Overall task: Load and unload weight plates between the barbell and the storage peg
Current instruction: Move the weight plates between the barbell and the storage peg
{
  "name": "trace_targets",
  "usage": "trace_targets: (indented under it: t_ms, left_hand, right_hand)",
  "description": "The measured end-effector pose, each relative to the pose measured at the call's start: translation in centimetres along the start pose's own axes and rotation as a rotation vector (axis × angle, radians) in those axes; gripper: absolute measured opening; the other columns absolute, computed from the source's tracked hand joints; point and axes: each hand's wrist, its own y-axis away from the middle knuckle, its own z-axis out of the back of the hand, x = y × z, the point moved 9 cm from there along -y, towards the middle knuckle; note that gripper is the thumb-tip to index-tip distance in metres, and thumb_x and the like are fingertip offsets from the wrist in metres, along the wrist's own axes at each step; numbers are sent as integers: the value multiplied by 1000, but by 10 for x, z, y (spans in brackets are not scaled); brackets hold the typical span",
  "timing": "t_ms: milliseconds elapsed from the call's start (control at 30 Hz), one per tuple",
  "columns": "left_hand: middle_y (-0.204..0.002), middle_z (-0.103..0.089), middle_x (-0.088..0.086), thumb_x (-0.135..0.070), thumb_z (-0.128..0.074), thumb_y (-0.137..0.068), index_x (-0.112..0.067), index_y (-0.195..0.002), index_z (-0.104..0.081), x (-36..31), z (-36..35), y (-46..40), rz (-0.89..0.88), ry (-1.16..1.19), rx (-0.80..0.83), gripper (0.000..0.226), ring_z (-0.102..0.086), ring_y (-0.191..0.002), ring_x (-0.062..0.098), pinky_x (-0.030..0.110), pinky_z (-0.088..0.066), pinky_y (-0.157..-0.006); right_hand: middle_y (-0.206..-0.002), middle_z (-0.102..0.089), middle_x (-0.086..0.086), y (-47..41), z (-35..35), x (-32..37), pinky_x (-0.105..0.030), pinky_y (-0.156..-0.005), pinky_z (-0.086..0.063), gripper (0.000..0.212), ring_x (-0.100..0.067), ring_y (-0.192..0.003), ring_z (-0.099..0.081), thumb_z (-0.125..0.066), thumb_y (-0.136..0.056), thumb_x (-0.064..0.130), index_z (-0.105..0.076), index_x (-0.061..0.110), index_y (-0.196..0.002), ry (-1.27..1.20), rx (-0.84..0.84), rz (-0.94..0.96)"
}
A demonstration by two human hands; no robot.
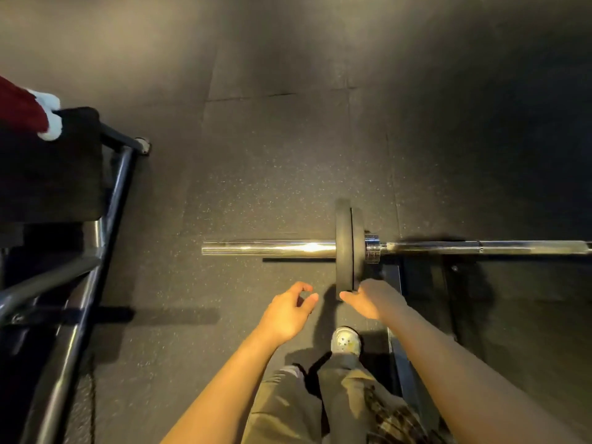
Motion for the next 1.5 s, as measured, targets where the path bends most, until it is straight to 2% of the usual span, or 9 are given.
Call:
trace_targets:
  t_ms: [167, 267, 367, 467, 633, 767, 1000, 1300, 1500]
  left_hand:
    - [-101, -65, 6, -47, -39, -100, -15, -119, -55, 1, -8, -42, 255, 386, 26, 40, -61, -86, 18, 35, -49, -84]
    - [-118, -57, 4, -63, -41, -93, -26, -121, -48, 0, -28, -58, 455, 590, 160, 47, -59, -98, 19, 33, -53, -72]
    - [-115, -53, -7, -70, -57, -80, -24, -125, -49, -9, -54, -77, 386, 573, 254, 64, -59, -109, 19, 34, -57, -77]
    - [-111, -63, -14, -72, -78, -55, -23, -124, -54, -16, -67, -93, 206, 330, 283, 88, -61, -107, 10, 35, -51, -94]
    - [-106, -65, -12, -75, -69, -58, -33, -125, -49, -22, -53, -126, 127, -207, 148, 81, -62, -98, 14, 31, -54, -80]
    - [-118, -61, -11, -59, -74, -64, -34, -132, -39, -18, -66, -126, 142, -70, 238, 80, -60, -109, 15, 36, -51, -93]
    - [-111, -61, -13, -45, -77, -72, -32, -132, -38, -17, -57, -122, 108, 51, 224, 73, -60, -103, 11, 30, -50, -90]
    - [-98, -48, -16, -44, -75, -74, -24, -129, -40, -30, -46, -127, 84, 62, 274, 69, -50, -90, 6, 23, -45, -81]
    - [-113, -59, -6, -47, -74, -74, -24, -131, -39, -27, -41, -134, 106, 82, 300, 71, -58, -99, 14, 32, -51, -88]
  right_hand:
    - [-70, -54, 4, -1, 54, 22, -28, -62, -41, 41, -13, -65, -55, -44, -96, 54, -54, 19, -80, -68, -265, 59]
    - [-98, -58, 2, -6, 99, 30, -28, -72, -45, 38, -15, -89, -57, -48, -95, 53, -52, 20, -114, -161, -470, 62]
    - [-138, -42, -6, -28, 125, 39, -37, -95, -42, 61, -24, -124, -43, -52, -92, 53, -38, 19, -140, -170, -530, 109]
    - [-153, -27, -6, -56, 127, 46, -46, -106, -34, 74, -29, -137, -29, -50, -90, 60, -30, 17, -147, -151, -418, 64]
    - [-157, -15, -4, -93, 108, 56, -50, -111, -26, 94, -30, -142, -20, -65, -80, 59, -20, 14, -150, -180, -286, -26]
    - [-157, -20, -2, -97, 111, 54, -50, -116, -19, 82, -24, -144, -16, -67, -81, 39, -25, 16, -148, -203, -367, -67]
    - [-159, -18, 0, -99, 111, 68, -49, -119, -11, 83, -19, -148, -9, -63, -83, 43, -23, 15, -150, -89, -406, -79]
    - [-150, -34, -3, -115, 116, 65, -51, -115, -20, 79, -22, -138, -30, -65, -78, 42, -33, 14, -145, -141, -345, -79]
    - [-137, -45, -5, -124, 120, 75, -48, -108, -26, 65, -24, -125, -42, -64, -80, 45, -45, 13, -134, -118, -351, -138]
